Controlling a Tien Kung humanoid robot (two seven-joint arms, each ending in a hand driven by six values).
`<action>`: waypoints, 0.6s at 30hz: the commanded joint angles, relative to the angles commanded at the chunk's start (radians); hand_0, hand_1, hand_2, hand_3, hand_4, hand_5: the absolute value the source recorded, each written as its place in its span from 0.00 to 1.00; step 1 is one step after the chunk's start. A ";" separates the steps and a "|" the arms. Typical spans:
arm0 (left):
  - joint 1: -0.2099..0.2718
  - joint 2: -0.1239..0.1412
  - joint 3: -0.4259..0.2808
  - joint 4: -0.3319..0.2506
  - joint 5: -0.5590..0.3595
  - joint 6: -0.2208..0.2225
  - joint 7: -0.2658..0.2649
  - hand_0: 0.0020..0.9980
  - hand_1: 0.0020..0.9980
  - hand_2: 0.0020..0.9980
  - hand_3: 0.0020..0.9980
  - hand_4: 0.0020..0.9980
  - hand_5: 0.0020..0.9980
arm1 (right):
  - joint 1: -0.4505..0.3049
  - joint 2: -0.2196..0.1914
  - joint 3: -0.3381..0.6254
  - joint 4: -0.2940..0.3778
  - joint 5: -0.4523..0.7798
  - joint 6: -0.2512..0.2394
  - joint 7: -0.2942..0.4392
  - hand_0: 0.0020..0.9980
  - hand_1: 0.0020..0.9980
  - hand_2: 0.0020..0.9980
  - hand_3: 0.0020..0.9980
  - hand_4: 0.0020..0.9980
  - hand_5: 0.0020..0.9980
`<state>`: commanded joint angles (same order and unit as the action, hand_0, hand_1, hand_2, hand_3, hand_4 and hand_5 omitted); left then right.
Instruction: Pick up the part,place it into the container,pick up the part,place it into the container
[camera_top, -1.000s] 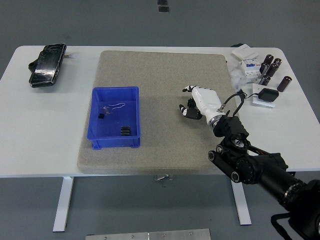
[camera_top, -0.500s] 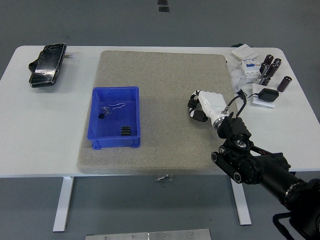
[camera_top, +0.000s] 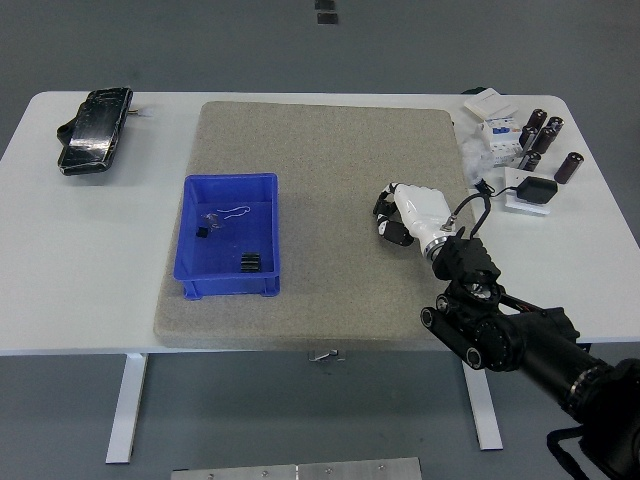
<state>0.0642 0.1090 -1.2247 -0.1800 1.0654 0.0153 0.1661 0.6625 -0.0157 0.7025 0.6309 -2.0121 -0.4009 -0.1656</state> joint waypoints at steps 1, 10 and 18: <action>0.000 0.000 0.000 0.000 0.000 0.000 0.000 0.64 0.61 0.58 0.58 0.68 0.22 | 0.001 -0.001 0.001 0.002 0.000 -0.001 0.000 0.53 0.39 0.43 0.47 0.03 0.00; 0.000 -0.001 0.002 0.000 -0.003 0.001 0.000 0.64 0.61 0.58 0.58 0.70 0.27 | 0.004 -0.016 -0.002 0.120 0.006 -0.020 -0.006 0.54 0.40 0.43 0.46 0.03 0.00; 0.000 -0.002 0.003 0.000 -0.005 0.001 0.001 0.64 0.61 0.58 0.59 0.71 0.28 | 0.000 -0.010 -0.107 0.306 0.012 -0.023 -0.044 0.54 0.40 0.43 0.46 0.03 0.00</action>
<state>0.0647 0.1073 -1.2222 -0.1800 1.0606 0.0165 0.1669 0.6623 -0.0257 0.5954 0.9368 -1.9998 -0.4242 -0.2099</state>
